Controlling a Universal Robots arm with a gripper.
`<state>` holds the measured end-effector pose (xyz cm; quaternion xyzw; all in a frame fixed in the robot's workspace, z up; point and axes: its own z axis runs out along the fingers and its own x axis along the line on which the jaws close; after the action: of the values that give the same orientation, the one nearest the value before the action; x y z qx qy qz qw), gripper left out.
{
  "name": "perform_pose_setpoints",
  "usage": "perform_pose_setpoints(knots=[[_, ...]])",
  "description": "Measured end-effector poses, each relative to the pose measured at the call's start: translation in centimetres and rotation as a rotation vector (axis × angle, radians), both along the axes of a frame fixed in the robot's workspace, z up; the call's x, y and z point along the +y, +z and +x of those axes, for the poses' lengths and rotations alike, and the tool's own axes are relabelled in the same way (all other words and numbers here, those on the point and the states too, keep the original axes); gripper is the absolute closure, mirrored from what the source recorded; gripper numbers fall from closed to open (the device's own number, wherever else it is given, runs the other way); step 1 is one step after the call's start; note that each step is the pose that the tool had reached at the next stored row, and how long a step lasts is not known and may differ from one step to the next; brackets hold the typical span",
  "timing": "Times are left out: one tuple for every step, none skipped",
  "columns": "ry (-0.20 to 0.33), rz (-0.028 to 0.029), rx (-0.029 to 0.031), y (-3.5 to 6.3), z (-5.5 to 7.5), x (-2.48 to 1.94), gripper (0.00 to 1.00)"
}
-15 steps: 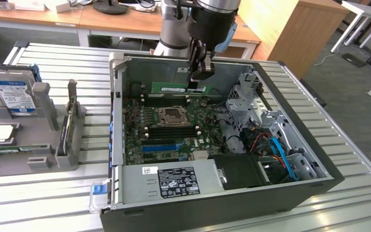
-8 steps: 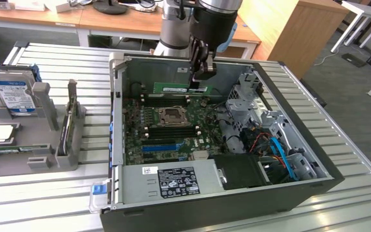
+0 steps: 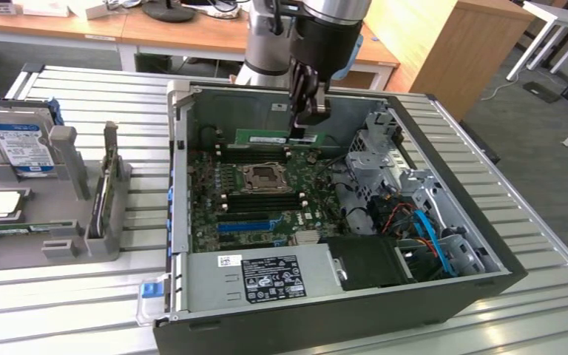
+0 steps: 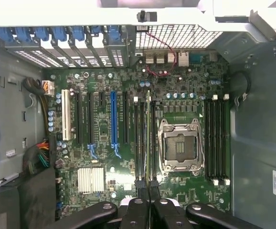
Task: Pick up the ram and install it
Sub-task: 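Pick up the ram and move it above insertion slot, then insert the ram into the slot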
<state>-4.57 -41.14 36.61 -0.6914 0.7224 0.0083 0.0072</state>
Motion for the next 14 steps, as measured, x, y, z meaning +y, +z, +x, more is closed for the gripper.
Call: perform_pose_setpoints(knots=[[0.000, 0.0000, -0.0005, -0.07, 0.00, 0.00, 0.88], [0.000, -0.0001, -0.0008, -0.12, 0.00, 0.00, 0.88], [0.000, -0.0002, -0.0009, -0.14, 0.00, 0.00, 0.88], [0.000, -0.0002, -0.0009, -0.14, 0.00, 0.00, 0.88], [0.000, -0.0002, -0.0009, -0.15, 0.00, 0.00, 0.88], [0.000, -0.0001, -0.0010, -0.16, 0.00, 0.00, 0.88], [0.000, 0.0000, -0.0010, -0.16, 0.00, 0.00, 0.88], [0.000, 0.0000, -0.0010, -0.16, 0.00, 0.00, 0.88], [0.000, -0.0001, -0.0010, -0.16, 0.00, 0.00, 0.88], [0.000, -0.0001, -0.0010, -0.16, 0.00, 0.00, 0.88], [0.000, -0.0001, -0.0010, -0.17, -0.01, -0.01, 0.88], [0.000, 0.0002, -0.0011, -0.19, -0.01, -0.03, 0.88], [0.000, 0.0003, -0.0012, -0.21, -0.01, -0.05, 0.88], [0.000, 0.0002, -0.0011, -0.22, -0.01, -0.07, 0.88]])
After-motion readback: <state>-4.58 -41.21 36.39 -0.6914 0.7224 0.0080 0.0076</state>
